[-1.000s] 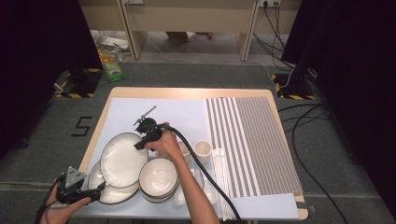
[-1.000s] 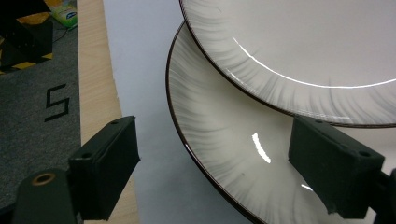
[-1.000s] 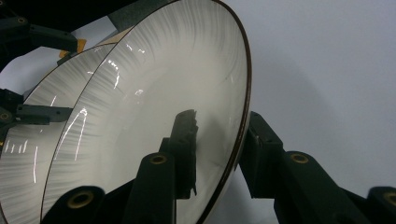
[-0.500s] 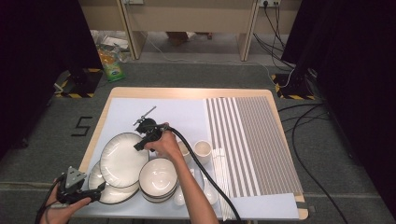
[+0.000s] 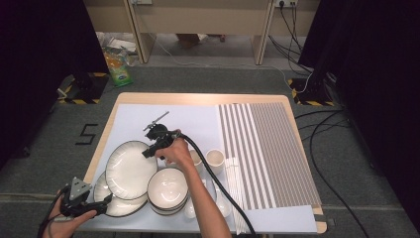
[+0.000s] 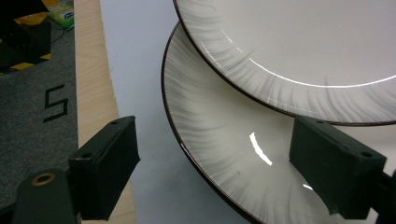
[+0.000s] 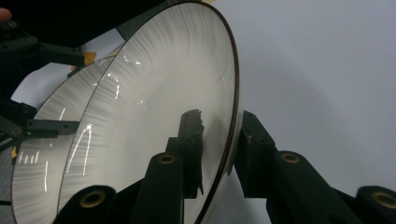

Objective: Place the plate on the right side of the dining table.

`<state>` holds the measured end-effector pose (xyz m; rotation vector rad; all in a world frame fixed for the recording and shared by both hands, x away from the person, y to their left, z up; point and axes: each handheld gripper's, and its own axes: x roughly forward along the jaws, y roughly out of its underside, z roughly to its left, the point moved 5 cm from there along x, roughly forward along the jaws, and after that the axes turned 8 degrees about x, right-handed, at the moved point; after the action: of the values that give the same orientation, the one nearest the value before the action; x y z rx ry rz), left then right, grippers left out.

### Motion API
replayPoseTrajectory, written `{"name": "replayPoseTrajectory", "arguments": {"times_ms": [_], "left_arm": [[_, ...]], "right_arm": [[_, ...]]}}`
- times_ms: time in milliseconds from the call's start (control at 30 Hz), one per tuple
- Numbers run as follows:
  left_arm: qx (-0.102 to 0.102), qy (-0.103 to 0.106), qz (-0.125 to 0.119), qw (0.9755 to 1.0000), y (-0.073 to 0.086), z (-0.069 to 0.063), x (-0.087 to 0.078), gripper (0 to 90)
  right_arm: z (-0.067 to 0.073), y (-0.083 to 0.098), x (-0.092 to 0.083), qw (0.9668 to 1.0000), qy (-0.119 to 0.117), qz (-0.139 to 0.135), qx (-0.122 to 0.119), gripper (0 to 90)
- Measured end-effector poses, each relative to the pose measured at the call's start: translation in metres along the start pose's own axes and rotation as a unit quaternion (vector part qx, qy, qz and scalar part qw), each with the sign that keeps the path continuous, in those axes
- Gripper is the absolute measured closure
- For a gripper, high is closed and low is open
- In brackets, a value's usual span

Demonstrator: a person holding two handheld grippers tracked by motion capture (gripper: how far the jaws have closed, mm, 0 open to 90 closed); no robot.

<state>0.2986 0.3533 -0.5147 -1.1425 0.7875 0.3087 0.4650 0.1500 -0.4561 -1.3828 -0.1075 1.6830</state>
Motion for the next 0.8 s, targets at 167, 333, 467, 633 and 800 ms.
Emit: {"name": "replayPoseTrajectory", "arguments": {"times_ms": [167,333,467,633,800], "left_arm": [[0.0,0.002,-0.002,1.0,0.0,0.0,0.0,14.4],[0.0,0.005,-0.004,1.0,0.0,-0.001,0.0,14.8],[-0.002,0.015,-0.011,0.9998,0.001,-0.001,-0.006,15.3],[-0.003,0.009,-0.037,0.9993,0.0,0.005,-0.022,15.0],[0.022,0.046,-0.022,0.9985,0.009,0.005,-0.041,14.9]], "right_arm": [[-0.002,0.0,-0.002,0.9998,-0.009,-0.012,0.013,77.7],[-0.003,0.0,-0.001,0.9996,-0.009,-0.02,0.017,78.3],[-0.006,-0.001,0.001,0.9989,-0.016,-0.024,0.036,80.3],[-0.009,-0.003,0.003,0.9977,-0.029,-0.025,0.056,81.7],[-0.012,-0.004,0.003,0.9966,-0.034,-0.028,0.07,82.3]]}}
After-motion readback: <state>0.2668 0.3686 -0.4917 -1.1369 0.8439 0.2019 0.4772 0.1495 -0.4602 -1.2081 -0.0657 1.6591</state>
